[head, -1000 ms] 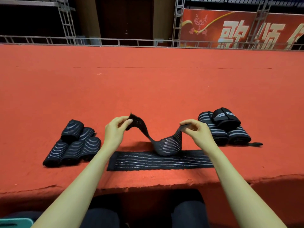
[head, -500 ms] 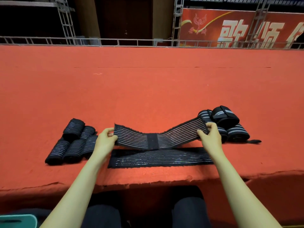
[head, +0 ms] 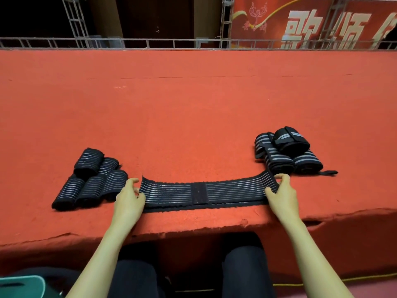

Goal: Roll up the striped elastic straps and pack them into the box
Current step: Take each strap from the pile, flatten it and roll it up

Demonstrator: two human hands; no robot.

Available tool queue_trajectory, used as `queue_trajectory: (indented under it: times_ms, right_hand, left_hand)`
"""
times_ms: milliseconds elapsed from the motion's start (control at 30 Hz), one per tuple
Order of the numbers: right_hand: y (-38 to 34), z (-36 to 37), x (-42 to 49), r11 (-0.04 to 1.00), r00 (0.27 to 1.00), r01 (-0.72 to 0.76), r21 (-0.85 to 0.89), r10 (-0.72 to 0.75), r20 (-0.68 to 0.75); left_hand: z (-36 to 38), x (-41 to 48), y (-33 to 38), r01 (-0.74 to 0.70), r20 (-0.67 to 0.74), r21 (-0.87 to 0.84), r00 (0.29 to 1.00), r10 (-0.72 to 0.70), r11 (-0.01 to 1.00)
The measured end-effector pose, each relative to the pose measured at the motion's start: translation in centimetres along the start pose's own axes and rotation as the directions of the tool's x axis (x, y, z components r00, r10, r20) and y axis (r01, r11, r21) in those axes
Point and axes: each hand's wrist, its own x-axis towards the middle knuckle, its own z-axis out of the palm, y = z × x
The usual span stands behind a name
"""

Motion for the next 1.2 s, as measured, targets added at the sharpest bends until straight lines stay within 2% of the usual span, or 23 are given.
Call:
queue_trajectory:
  times_ms: [400, 600, 700, 800, 933, 1033, 1100, 1200]
  right_hand:
    - [-1.5, -0.1, -1.5, 0.996, 1.000, -0.011, -0.090, 0.010, -0.012]
    - [-1.6, 0.4, -1.5, 0.950, 0.991, 0.112, -0.292, -0.130, -0.044]
    - [-0.1, 2.8, -0.9, 0.937, 0.974, 0.184, -0.295, -0.214, -0.071]
    - [-0.6, 5.3, -1.3, 0.924, 0.960, 0.272, -0.268, -0.279, 0.015]
    - [-3.4, 8.5, -2.8, 0.850, 0.866, 0.494, -0.182, -0.464, 0.187]
    - [-5.6, 10.9, -3.9, 0.786, 0.756, 0.615, -0.067, -0.564, 0.333]
    - [-7.2, 12.2, -4.5, 0.715, 0.658, 0.699, -0.022, -0.630, 0.412]
    - [-9.5, 13.3, -4.8, 0.653, 0.541, 0.756, 0.049, -0.664, 0.516]
  left_hand:
    - [0.1, -0.8, -0.2, 0.033, -0.014, -0.054, 0.999, -0.033, 0.998]
    - [0.6, -0.8, -0.5, 0.007, -0.004, 0.005, 1.000, -0.007, 1.000]
    - [0.7, -0.9, -0.6, 0.000, -0.019, 0.014, 1.000, 0.000, 1.000]
    - [0.6, -1.1, -0.6, 0.002, -0.030, 0.010, 1.000, -0.002, 1.000]
    - [0.4, -1.1, -0.7, 0.015, -0.030, 0.023, 0.999, -0.014, 1.000]
    - [0.3, -1.1, -0.7, 0.019, -0.030, 0.010, 0.999, -0.018, 1.000]
    - [0.3, -1.2, -0.7, 0.019, -0.032, -0.006, 0.999, -0.019, 1.000]
    - [0.2, -1.2, -0.9, 0.015, -0.025, -0.015, 1.000, -0.015, 1.000]
